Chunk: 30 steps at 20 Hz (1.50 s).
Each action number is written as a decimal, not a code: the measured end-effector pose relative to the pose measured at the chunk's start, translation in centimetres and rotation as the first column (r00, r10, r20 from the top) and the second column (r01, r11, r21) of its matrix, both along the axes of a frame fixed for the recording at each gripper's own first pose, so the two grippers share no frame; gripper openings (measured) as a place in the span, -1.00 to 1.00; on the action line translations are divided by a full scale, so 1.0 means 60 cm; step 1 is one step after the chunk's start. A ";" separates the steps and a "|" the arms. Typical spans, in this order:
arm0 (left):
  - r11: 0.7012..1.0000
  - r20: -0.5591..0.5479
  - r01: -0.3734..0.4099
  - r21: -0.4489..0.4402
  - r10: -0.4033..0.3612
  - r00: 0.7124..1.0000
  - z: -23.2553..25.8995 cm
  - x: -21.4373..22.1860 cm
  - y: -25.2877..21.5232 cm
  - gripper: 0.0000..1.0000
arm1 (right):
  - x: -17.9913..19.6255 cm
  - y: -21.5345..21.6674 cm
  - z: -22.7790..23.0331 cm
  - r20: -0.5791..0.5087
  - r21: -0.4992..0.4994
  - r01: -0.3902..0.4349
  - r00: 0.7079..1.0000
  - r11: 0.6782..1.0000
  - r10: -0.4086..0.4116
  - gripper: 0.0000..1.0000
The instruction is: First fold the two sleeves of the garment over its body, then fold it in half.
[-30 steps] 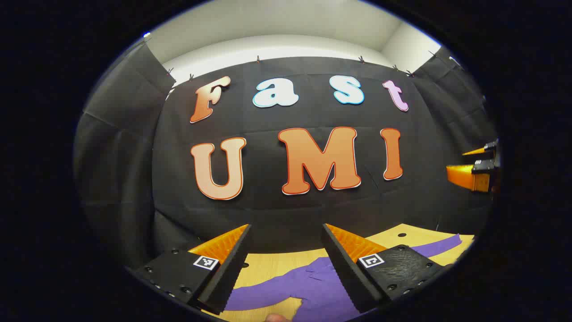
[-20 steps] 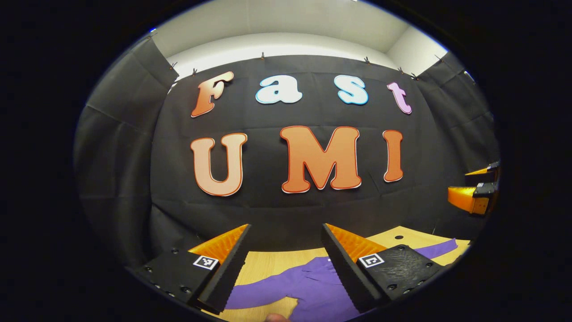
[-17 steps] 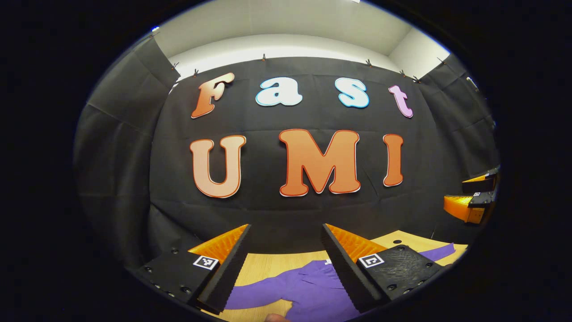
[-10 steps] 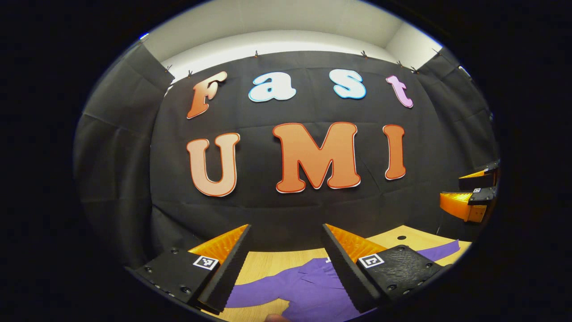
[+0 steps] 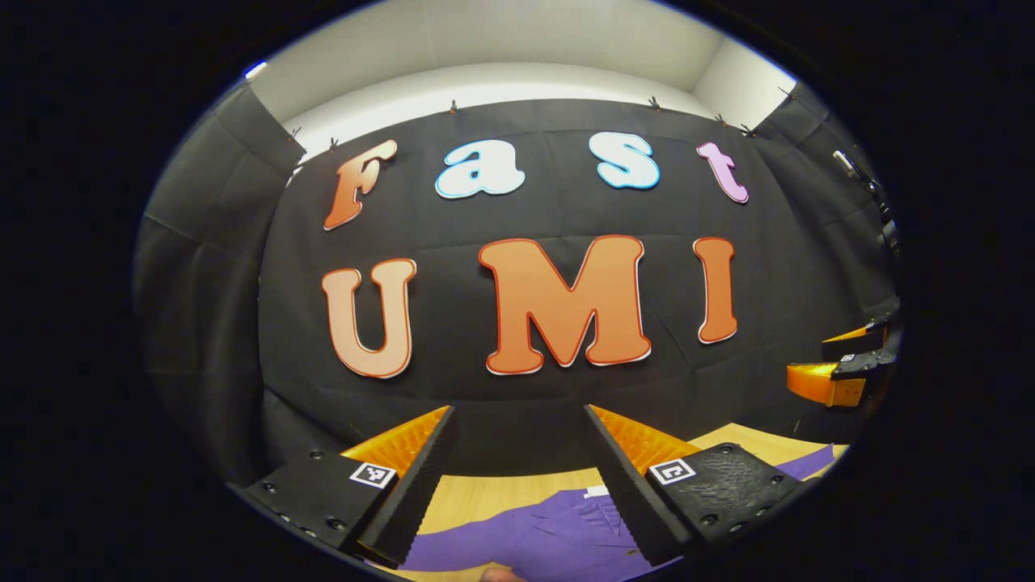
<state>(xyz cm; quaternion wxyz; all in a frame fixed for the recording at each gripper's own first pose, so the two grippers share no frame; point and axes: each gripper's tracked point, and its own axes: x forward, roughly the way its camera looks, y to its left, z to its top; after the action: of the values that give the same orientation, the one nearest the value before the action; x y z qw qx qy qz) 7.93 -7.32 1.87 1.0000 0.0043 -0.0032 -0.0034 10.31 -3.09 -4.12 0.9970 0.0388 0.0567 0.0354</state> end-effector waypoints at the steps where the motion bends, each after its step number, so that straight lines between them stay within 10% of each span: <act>1: 1.000 -0.008 0.002 0.011 -0.002 1.000 -0.005 0.001 0.000 1.00 | 0.005 -0.004 -0.002 0.001 -0.001 0.005 1.000 1.000 -0.005 0.86; 16: 1.000 0.018 -0.006 0.019 0.005 1.000 0.005 -0.026 -0.031 0.96 | 0.023 -0.232 -0.157 -0.233 -0.138 0.180 0.950 0.974 -0.208 0.87; 24: 0.997 -0.073 -0.054 0.049 0.058 0.996 -0.032 -0.027 -0.026 0.96 | 0.033 -0.372 -0.298 -0.500 0.008 0.319 0.822 0.948 -0.273 0.87; 30: 0.994 -0.114 -0.095 0.061 0.101 0.988 -0.045 -0.047 -0.027 1.00 | 0.007 -0.439 -0.412 -0.728 0.033 0.357 0.648 0.934 -0.222 0.88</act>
<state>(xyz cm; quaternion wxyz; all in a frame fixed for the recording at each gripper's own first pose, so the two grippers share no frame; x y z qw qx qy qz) 5.09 -8.94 -0.86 0.9969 0.0319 0.0557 0.0455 10.71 -29.41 -28.86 0.8813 0.1445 0.4283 -0.1377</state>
